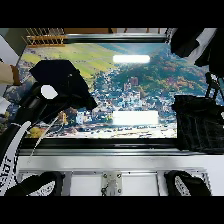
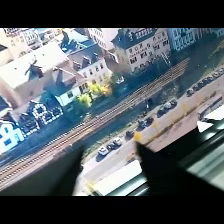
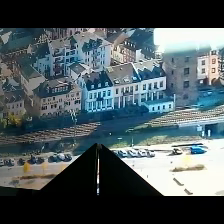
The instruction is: Fold the clothes and pants, and hang the long-sleeved shirts on hangers.
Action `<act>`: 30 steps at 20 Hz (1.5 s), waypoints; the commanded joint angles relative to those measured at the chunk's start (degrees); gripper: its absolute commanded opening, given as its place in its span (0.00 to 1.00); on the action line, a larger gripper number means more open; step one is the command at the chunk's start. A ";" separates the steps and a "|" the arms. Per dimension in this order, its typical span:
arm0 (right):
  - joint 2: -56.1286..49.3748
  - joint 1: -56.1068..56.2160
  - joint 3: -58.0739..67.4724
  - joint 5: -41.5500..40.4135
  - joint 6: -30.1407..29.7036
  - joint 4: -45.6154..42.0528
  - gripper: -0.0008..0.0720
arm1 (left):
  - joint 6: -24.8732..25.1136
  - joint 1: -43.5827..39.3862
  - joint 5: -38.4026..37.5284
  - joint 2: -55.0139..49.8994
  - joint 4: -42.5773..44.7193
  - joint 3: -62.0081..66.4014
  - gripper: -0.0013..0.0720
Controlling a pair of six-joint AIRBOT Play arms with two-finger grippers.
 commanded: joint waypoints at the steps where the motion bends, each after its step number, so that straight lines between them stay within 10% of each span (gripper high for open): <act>1: 0.04 0.07 -0.02 0.02 0.00 0.00 0.04 | -2.36 4.50 2.03 0.04 11.56 4.00 0.96; 5: 0.04 0.04 -0.02 0.02 0.00 0.00 0.04 | -11.91 15.67 8.68 -0.92 30.38 9.51 0.96; 17: 0.04 0.04 -0.02 0.02 0.02 0.00 0.04 | -14.49 24.44 15.82 -26.08 22.62 12.33 0.95; 18: 0.04 0.04 -0.02 0.02 0.02 0.00 0.04 | -14.51 24.46 15.69 -26.53 21.14 12.33 0.85; 20: 0.04 0.04 -0.02 0.02 0.02 0.02 0.04 | -14.32 24.20 14.01 -26.36 18.45 12.48 0.03; 30: 0.04 0.04 -0.02 0.02 0.02 0.07 0.04 | -9.77 -7.50 3.63 -11.72 1.64 16.28 0.02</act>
